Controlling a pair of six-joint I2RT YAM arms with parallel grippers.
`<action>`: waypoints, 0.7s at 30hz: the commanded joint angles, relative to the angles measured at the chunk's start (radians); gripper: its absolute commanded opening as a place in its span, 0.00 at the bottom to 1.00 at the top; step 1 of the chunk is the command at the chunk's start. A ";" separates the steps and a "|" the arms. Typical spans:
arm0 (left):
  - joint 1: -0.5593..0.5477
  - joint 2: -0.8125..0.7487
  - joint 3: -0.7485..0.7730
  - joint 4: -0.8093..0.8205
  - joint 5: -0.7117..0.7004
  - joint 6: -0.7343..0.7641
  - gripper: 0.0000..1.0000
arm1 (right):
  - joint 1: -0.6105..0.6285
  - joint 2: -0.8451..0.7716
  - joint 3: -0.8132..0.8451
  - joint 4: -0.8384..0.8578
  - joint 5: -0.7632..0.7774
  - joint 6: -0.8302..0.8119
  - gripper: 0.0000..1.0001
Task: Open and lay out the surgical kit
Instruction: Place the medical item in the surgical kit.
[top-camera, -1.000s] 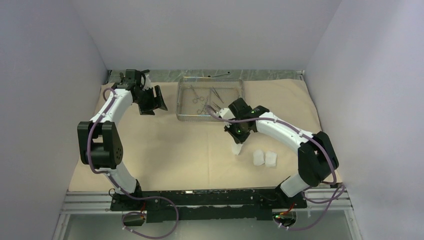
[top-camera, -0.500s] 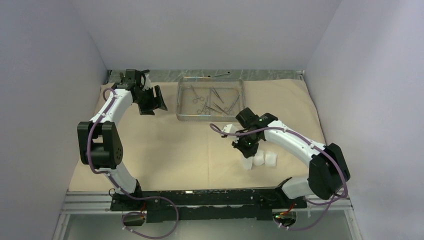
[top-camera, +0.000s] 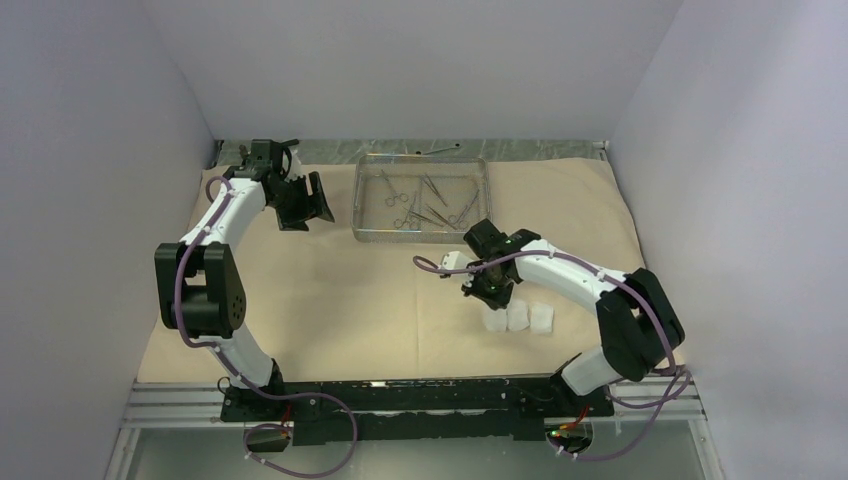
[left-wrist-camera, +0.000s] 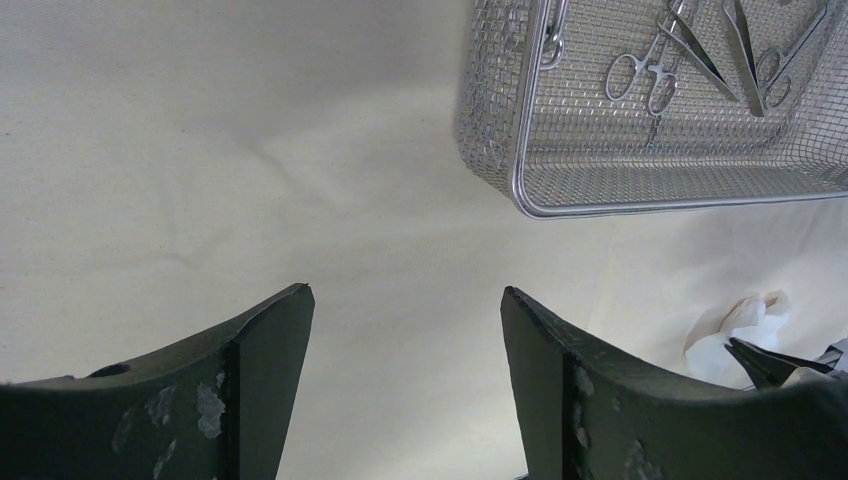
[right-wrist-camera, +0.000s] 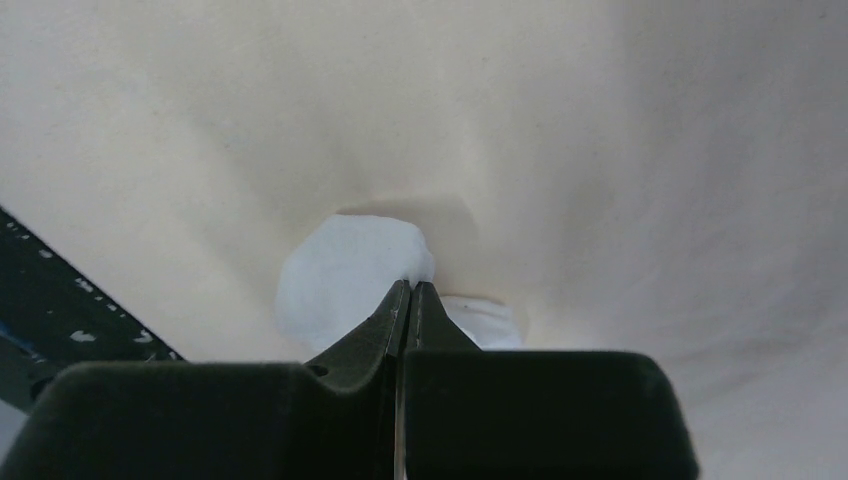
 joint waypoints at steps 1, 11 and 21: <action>-0.003 -0.025 0.010 0.005 -0.017 0.020 0.75 | 0.002 0.008 -0.013 0.091 0.062 -0.044 0.02; -0.003 -0.008 0.029 0.002 -0.020 0.024 0.75 | 0.000 0.007 0.031 0.070 0.056 -0.026 0.54; -0.002 -0.017 0.027 0.006 -0.025 0.022 0.75 | -0.070 -0.162 0.168 0.221 0.059 0.109 1.00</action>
